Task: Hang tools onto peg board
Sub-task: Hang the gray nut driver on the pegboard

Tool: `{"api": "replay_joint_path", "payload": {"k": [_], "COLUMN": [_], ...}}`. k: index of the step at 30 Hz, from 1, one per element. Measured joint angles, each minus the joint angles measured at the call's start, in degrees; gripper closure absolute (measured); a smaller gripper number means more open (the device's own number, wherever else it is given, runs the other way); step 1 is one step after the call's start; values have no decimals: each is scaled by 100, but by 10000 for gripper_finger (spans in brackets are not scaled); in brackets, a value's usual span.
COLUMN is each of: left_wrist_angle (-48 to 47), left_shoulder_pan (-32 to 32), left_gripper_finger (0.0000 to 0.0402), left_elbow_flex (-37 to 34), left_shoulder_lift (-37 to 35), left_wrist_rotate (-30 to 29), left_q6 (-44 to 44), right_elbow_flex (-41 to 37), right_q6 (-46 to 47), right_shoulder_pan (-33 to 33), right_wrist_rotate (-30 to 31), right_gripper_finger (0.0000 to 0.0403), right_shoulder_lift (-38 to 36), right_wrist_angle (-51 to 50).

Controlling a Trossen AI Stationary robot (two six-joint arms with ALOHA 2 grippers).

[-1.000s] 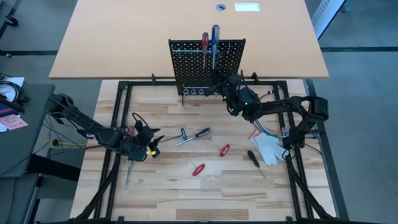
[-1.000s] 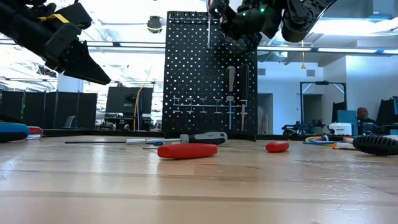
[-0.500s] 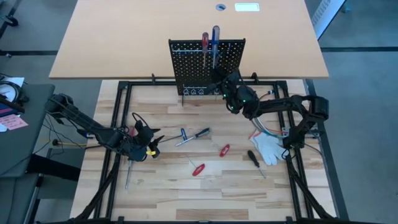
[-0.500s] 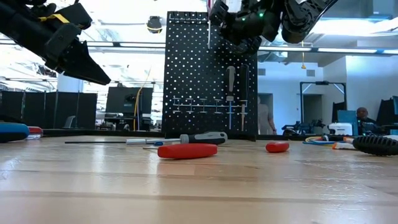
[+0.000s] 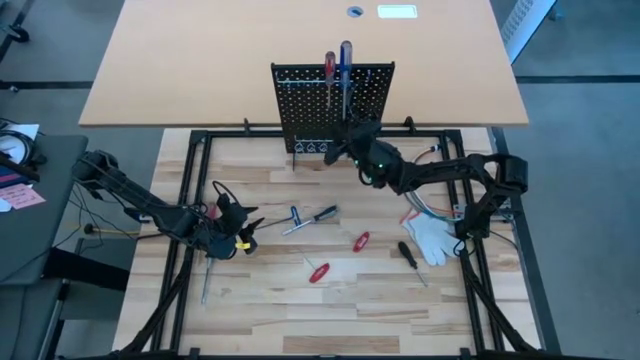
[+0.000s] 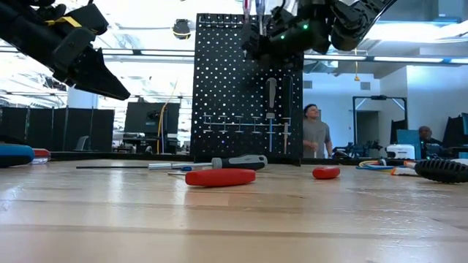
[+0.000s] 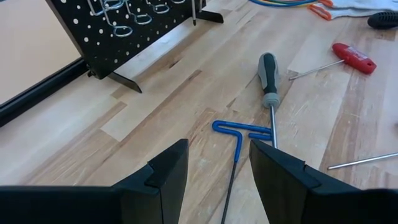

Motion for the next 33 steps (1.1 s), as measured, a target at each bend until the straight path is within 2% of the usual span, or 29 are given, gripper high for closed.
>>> {"api": "replay_joint_path", "payload": {"k": [5,10,18,20,22,25,27,33], "left_wrist_angle": [0,0,-2,0,-4,-10,-38,185], "left_shoulder_pan": [-2,-2,-2,-2,-2,-2,-2,21], "left_gripper_finger": [236,236,236,236,236,236,236,236], "left_elbow_flex": [0,0,0,0,0,0,0,0], "left_shoulder_lift": [0,0,0,0,0,0,7,291], "left_wrist_rotate": [13,15,51,59,61,155,301,461], "left_q6": [0,-17,-44,-44,-44,-19,76,317], "right_elbow_flex": [0,0,0,2,-17,-289,-447,-652], "right_q6": [-203,-453,-750,-523,-171,215,320,20], "right_shoulder_pan": [268,582,1399,1663,1887,2183,2392,2723], "right_wrist_rotate": [17,39,18,-369,-1082,-2264,-2815,-2974], "right_gripper_finger": [182,179,202,208,211,211,210,209], "right_shoulder_lift": [-37,-79,-920,-1130,-1225,-1166,-986,-138], "right_wrist_angle": [-683,-1150,-3941,-4592,-5066,-4978,-4862,-3973]}}
